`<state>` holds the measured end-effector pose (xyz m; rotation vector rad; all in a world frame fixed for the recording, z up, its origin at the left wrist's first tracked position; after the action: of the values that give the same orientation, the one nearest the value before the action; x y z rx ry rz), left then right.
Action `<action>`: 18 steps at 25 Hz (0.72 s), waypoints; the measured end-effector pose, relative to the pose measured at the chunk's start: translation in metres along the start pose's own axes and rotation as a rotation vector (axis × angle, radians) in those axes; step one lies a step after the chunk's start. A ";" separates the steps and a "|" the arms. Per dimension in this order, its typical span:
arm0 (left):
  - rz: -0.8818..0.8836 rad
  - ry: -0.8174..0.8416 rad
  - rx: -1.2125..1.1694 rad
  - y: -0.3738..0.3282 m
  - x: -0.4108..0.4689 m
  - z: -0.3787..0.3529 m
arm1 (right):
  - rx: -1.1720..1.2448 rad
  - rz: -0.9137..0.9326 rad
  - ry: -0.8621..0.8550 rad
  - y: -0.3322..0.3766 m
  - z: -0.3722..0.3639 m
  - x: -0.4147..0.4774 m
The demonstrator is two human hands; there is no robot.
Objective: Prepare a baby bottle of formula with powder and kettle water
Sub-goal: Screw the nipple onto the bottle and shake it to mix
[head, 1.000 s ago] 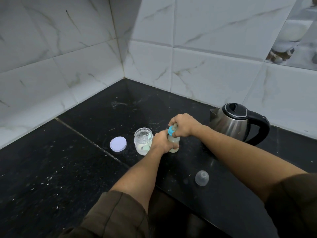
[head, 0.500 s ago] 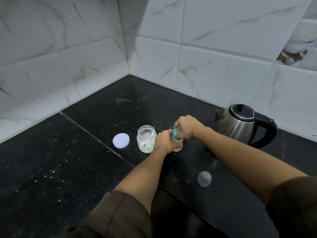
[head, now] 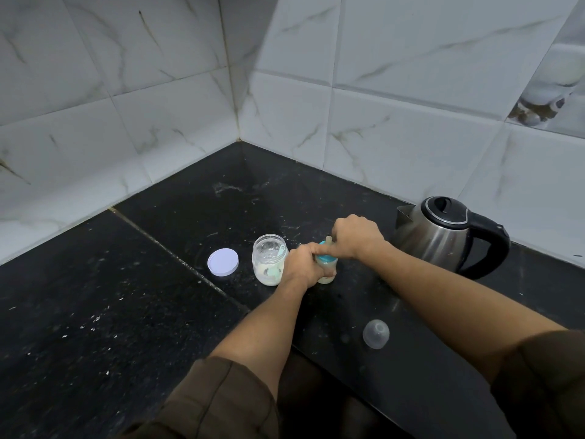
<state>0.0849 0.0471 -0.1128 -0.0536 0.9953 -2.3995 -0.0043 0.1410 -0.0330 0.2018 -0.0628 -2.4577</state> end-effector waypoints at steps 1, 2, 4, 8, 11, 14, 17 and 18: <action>0.013 0.002 0.005 0.000 0.000 0.001 | 0.045 0.021 0.027 -0.001 0.001 0.001; 0.019 0.006 0.012 0.000 0.001 0.001 | 0.088 0.053 0.079 0.000 0.001 0.002; 0.021 0.022 0.020 0.000 0.001 0.001 | 0.101 0.137 0.205 0.001 0.001 0.001; 0.026 0.013 0.025 -0.002 -0.001 0.002 | 0.054 0.096 0.159 0.001 0.001 -0.001; 0.016 -0.001 0.049 -0.002 0.000 0.001 | -0.031 -0.003 0.066 0.000 -0.002 -0.003; 0.018 0.017 0.059 -0.002 0.001 0.003 | -0.007 0.047 0.077 0.004 -0.002 -0.001; 0.022 0.037 0.052 -0.002 0.002 0.003 | 0.078 0.159 0.211 0.007 -0.002 0.002; 0.024 0.037 0.052 -0.002 0.002 0.003 | 0.063 0.155 0.210 0.007 -0.002 0.002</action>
<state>0.0832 0.0453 -0.1097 0.0212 0.9449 -2.4112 -0.0012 0.1337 -0.0343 0.4644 -0.0625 -2.2688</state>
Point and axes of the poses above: each hand's wrist, its own x-axis towards the middle knuckle, its own z-axis out of the back of the hand, y = z × x, the point moved 4 cm from there along x, towards the middle knuckle, and after that the axes turned 6 degrees about x, right-handed, at the moved point
